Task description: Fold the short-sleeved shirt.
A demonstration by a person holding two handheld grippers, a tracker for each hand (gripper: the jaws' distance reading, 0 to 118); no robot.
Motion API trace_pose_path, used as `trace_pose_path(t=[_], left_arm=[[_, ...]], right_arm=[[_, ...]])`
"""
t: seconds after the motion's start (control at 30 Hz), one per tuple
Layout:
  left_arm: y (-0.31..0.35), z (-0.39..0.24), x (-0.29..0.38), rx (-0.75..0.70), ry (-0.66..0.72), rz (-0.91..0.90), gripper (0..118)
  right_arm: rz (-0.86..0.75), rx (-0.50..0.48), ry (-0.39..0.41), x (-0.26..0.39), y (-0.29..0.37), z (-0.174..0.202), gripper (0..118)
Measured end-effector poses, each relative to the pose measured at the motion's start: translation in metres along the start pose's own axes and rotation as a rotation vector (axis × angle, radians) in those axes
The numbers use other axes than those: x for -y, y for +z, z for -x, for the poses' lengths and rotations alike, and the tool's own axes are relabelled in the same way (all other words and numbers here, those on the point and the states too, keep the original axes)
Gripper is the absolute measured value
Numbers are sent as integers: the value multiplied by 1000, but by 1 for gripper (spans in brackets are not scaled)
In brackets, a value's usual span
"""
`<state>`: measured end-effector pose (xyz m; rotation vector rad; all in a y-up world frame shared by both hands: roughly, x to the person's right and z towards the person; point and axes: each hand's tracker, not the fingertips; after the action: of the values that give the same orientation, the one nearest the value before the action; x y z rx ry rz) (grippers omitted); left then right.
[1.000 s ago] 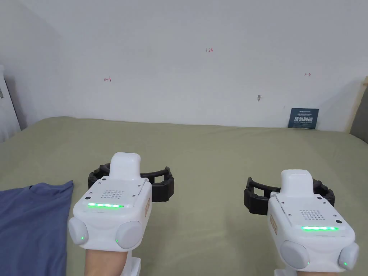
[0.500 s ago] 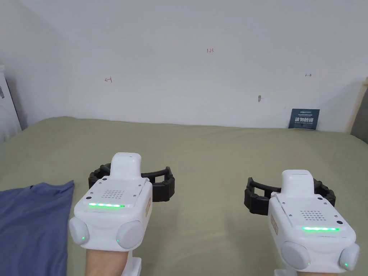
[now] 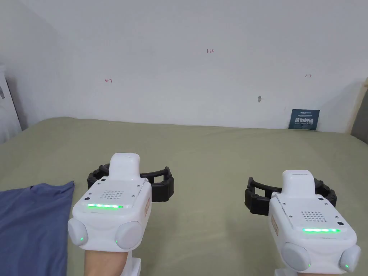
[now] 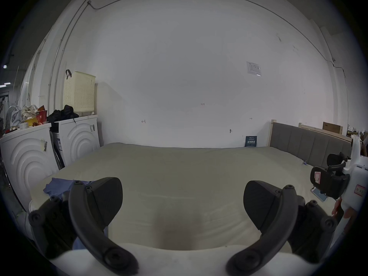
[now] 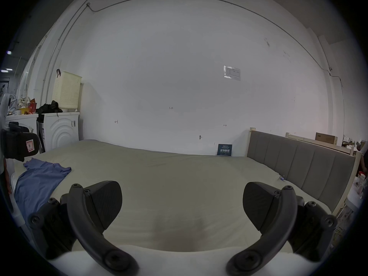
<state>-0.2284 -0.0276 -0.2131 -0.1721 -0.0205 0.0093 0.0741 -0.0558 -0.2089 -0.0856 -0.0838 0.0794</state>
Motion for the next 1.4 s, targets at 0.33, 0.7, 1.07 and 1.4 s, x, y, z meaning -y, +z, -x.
trace_pose_path(t=[0.33, 0.7, 1.07, 1.4], left_arm=[[-3, 1, 1, -2, -10, 10, 118], [-7, -1, 2, -8, -34, 8, 118], [-4, 2, 1, -12, -21, 14, 118], [-16, 4, -4, -26, -25, 30, 0]], right_arm=[[-7, 1, 26, 2, 1, -2, 118], [-6, 5, 21, 2, 0, -2, 118], [-10, -6, 33, 0, -2, -1, 118], [14, 21, -38, -5, -4, -1, 0]])
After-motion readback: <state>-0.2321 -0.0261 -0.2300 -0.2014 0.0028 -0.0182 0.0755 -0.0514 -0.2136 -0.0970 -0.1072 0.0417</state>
